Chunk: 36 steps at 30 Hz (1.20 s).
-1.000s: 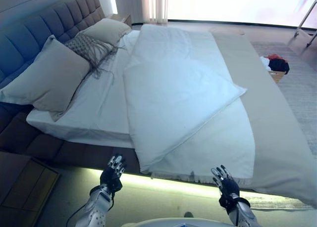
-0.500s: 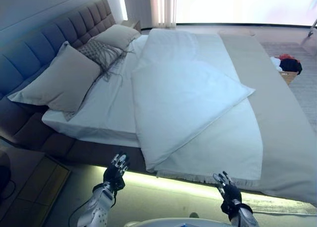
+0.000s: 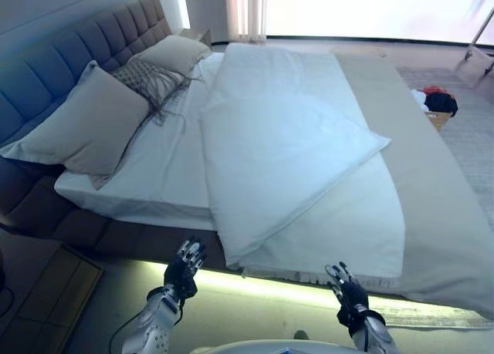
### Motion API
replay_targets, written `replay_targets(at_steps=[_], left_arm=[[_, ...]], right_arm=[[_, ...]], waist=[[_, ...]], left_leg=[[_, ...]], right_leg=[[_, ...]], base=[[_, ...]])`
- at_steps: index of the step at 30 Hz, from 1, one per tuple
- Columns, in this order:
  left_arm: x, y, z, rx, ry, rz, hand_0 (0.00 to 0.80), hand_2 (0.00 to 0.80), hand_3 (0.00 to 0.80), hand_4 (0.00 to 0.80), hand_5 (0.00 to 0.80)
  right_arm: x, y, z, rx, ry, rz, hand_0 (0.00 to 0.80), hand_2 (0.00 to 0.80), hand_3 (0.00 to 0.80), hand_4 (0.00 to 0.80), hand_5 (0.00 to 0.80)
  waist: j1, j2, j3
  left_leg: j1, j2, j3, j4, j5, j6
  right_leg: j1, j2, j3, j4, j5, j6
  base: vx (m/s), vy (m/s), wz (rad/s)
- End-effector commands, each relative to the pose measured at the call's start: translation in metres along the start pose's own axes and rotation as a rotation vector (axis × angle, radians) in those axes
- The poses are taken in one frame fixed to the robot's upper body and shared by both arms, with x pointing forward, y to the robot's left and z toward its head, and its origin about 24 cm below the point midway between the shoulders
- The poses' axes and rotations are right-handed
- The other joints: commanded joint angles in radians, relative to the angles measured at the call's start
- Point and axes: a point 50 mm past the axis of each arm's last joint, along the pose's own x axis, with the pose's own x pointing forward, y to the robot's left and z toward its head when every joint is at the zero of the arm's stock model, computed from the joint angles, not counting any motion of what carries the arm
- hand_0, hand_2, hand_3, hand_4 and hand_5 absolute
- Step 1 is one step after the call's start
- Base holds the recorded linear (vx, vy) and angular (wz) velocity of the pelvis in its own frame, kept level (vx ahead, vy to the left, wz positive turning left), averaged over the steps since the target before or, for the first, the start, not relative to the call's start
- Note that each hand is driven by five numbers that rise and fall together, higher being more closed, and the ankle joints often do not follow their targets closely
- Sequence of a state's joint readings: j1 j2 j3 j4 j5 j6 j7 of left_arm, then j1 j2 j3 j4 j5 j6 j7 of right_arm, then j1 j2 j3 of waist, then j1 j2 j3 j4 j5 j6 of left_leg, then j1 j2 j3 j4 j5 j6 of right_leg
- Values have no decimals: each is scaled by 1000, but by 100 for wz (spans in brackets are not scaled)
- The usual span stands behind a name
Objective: Make the bed neatly
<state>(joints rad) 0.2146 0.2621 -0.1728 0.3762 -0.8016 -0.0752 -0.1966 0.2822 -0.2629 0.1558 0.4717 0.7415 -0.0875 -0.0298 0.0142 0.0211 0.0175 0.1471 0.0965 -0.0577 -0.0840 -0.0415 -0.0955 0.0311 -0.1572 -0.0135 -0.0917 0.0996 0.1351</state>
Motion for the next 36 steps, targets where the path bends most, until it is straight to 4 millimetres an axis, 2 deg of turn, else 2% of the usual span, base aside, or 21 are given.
replay_targets(at_steps=[1, 4, 7, 8, 11, 13, 15, 17, 19, 21, 22, 23, 25, 27, 29, 32, 33, 34, 36], left_arm=[[10, -3, 30, 23, -117, -33, 0, 0, 0, 0, 0], [9, 0, 28, 9, -116, -9, 0, 0, 0, 0, 0], [9, 1, 29, 22, -118, -16, 0, 0, 0, 0, 0], [9, 1, 31, 28, -120, -27, 0, 0, 0, 0, 0], [12, -3, 33, 61, -117, -67, 0, 0, 0, 0, 0], [17, -6, 36, 89, -111, -91, 0, 0, 0, 0, 0], [19, -5, 40, 110, -97, -96, 0, 0, 0, 0, 0], [18, -4, 45, 110, -97, -95, 0, 0, 0, 0, 0], [17, -4, 46, 107, -100, -97, 0, 0, 0, 0, 0], [19, -7, 47, 110, -96, -100, 0, 0, 0, 0, 0], [21, -9, 47, 112, -90, -104, 0, 0, 0, 0, 0], [21, -10, 47, 112, -81, -106, 0, 0, 0, 0, 0], [16, -6, 44, 104, -65, -100, 0, 0, 0, 0, 0], [12, -1, 42, 103, -56, -91, 0, 0, 0, 0, 0], [7, 2, 38, 95, -52, -82, 0, 0, 0, 0, 0], [1, 6, 32, 49, -44, -50, 0, 0, 0, 0, 0], [-2, 9, 28, -3, -44, -26, 0, 0, 0, 0, 0], [-3, 10, 26, -26, -49, -24, 0, 0, 0, 0, 0], [-3, 8, 24, -37, -69, -25, 0, 0, 0, 0, 0]], right_arm=[[5, 12, 26, 64, -122, 49, 0, 0, 0, 0, 0], [9, 16, 29, 65, -131, 44, 0, 0, 0, 0, 0], [9, 20, 32, 77, -149, 48, 0, 0, 0, 0, 0], [10, 20, 34, 85, -160, 47, 0, 0, 0, 0, 0], [10, 22, 36, 117, -197, 38, 0, 0, 0, 0, 0], [10, 22, 35, 134, -210, 38, 0, 0, 0, 0, 0], [9, 21, 32, 140, -203, 34, 0, 0, 0, 0, 0], [6, 20, 28, 133, -190, 45, 0, 0, 0, 0, 0], [4, 17, 26, 137, -184, 43, 0, 0, 0, 0, 0], [5, 14, 28, 149, -186, 39, 0, 0, 0, 0, 0], [8, 15, 31, 152, -187, 39, 0, 0, 0, 0, 0], [11, 16, 34, 151, -187, 39, 0, 0, 0, 0, 0], [13, 18, 36, 145, -177, 47, 0, 0, 0, 0, 0], [11, 18, 34, 139, -163, 60, 0, 0, 0, 0, 0], [9, 17, 29, 131, -142, 67, 0, 0, 0, 0, 0], [8, 14, 23, 109, -102, 51, 0, 0, 0, 0, 0], [9, 16, 24, 96, -83, 70, 0, 0, 0, 0, 0], [9, 17, 26, 89, -80, 92, 0, 0, 0, 0, 0], [9, 16, 27, 63, -75, 121, 0, 0, 0, 0, 0]], waist=[[2, -52, 9], [15, -52, 17], [15, -54, 26], [13, -55, 33], [12, -43, 51], [9, -26, 61], [3, -17, 71], [-2, -30, 73], [-15, -56, 72], [-28, -80, 72], [-29, -83, 73], [-28, -88, 73], [-23, -94, 73], [-19, -100, 72], [-19, -104, 67], [-19, -104, 59], [-21, -99, 50], [-21, -98, 47], [-23, -101, 40]], left_leg=[[-84, -37, 40, 83, 39, 47], [-90, -43, 36, 109, 27, 57], [-96, -66, 16, 120, 23, 89], [-98, -76, 11, 123, 24, 105], [-106, -103, -6, 134, 27, 144], [-107, -119, -17, 143, 23, 160], [-104, -131, -21, 153, 18, 166], [-94, -147, -22, 154, 8, 163], [-82, -165, -37, 161, -14, 153], [-71, -177, -57, 175, -50, 145], [-67, -175, -65, 183, -67, 143], [-64, -173, -69, 192, -83, 142], [-52, -162, -69, 202, -104, 139], [-48, -149, -67, 215, -118, 139], [-46, -126, -67, 234, -133, 133], [-28, -77, -57, 265, -144, 104], [-15, -28, -51, 299, -102, 76], [-16, -4, -53, 322, -57, 64], [-35, 28, -45, 392, 15, 62]], right_leg=[[37, -19, -41, 31, -11, -16], [34, -36, -42, 71, -24, -10], [-6, -57, -30, 191, -23, 6], [-33, -68, -19, 259, -3, 12], [-106, -93, 11, 453, 62, 5], [-182, -88, 40, 627, 114, -9], [-231, -78, 48, 705, 142, -18], [-246, -79, 45, 630, 178, -10], [-234, -83, 48, 422, 187, -5], [-216, -76, 73, 198, 187, 6], [-202, -72, 78, 137, 190, 10], [-194, -72, 76, 71, 194, 19], [-187, -75, 61, 32, 206, 30], [-188, -80, 62, 77, 201, 33], [-180, -77, 69, 117, 160, 41], [-164, -59, 66, 132, 112, 42], [-160, -37, 63, 157, 81, 24], [-150, -22, 60, 159, 66, 7], [-131, 6, 50, 161, 38, -33]], base=[[51, 45, 3], [63, 83, 0], [58, 149, 2], [40, 192, 13], [58, 225, 25], [96, 227, 19], [127, 129, 13], [185, -46, 29], [283, -204, 33], [331, -265, 42], [329, -247, 42], [308, -220, 36], [302, -268, 26], [219, -299, 2], [229, -343, -10], [224, -333, 0], [215, -361, -5], [221, -395, -20], [158, -303, -21]])
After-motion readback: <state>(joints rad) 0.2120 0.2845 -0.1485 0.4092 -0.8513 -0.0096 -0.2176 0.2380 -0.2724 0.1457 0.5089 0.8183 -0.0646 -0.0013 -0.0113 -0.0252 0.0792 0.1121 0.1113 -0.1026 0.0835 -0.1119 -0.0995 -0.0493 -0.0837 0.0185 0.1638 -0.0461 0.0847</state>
